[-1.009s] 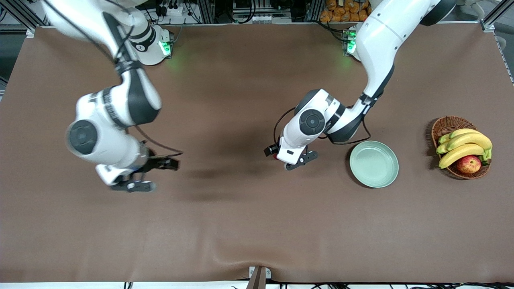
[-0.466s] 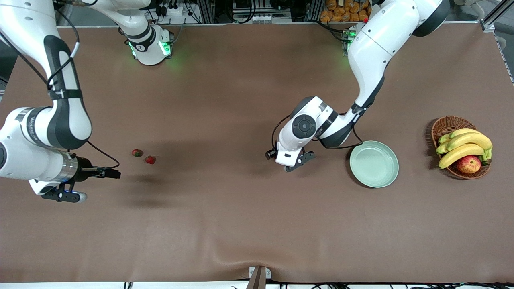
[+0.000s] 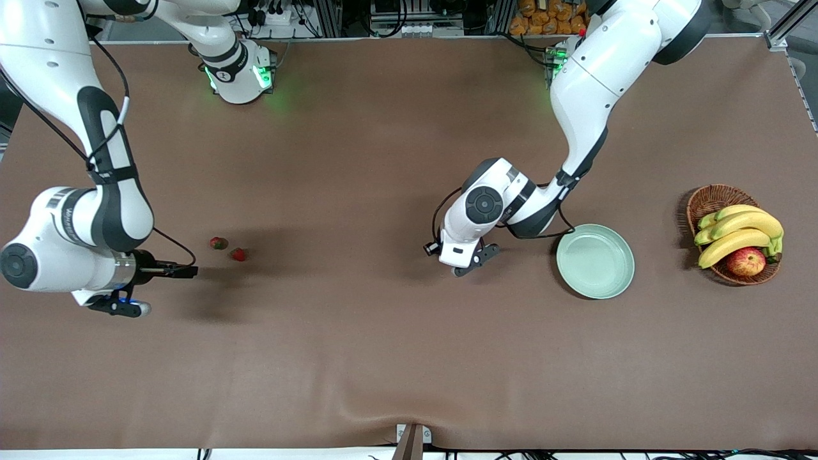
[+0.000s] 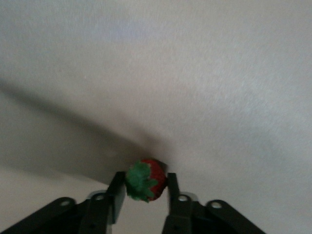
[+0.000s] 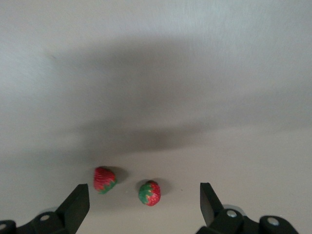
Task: Collect all strawberries into plate
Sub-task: 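Place the strawberry on the plate while the right gripper grasps another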
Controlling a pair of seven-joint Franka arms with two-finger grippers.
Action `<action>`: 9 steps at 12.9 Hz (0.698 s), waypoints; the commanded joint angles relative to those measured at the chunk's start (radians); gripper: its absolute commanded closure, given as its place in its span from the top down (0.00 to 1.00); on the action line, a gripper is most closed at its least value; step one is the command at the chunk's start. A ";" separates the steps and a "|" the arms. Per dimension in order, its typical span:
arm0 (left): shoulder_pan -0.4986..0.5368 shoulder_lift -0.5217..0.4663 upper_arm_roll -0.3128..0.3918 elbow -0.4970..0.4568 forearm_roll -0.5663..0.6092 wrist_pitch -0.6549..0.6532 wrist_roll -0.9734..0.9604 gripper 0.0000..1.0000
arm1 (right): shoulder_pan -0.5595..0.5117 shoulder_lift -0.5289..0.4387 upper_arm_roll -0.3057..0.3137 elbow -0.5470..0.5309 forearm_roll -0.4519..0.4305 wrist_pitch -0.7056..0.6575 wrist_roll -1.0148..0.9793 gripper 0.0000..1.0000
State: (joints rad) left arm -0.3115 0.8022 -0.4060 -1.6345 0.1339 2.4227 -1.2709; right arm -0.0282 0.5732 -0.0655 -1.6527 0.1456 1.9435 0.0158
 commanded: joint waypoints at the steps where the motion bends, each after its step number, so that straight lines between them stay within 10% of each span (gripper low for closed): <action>1: -0.005 -0.012 0.007 0.018 0.027 -0.001 -0.021 0.00 | -0.025 0.016 0.029 -0.044 -0.024 0.009 -0.005 1.00; 9: 0.149 -0.225 0.006 -0.034 0.041 -0.347 0.198 0.00 | -0.007 0.039 0.029 -0.114 -0.024 0.000 -0.007 1.00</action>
State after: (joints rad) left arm -0.2136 0.6670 -0.3982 -1.6067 0.1525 2.1454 -1.1488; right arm -0.0286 0.6132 -0.0504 -1.7467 0.1395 1.9423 0.0145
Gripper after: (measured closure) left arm 0.670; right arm 0.000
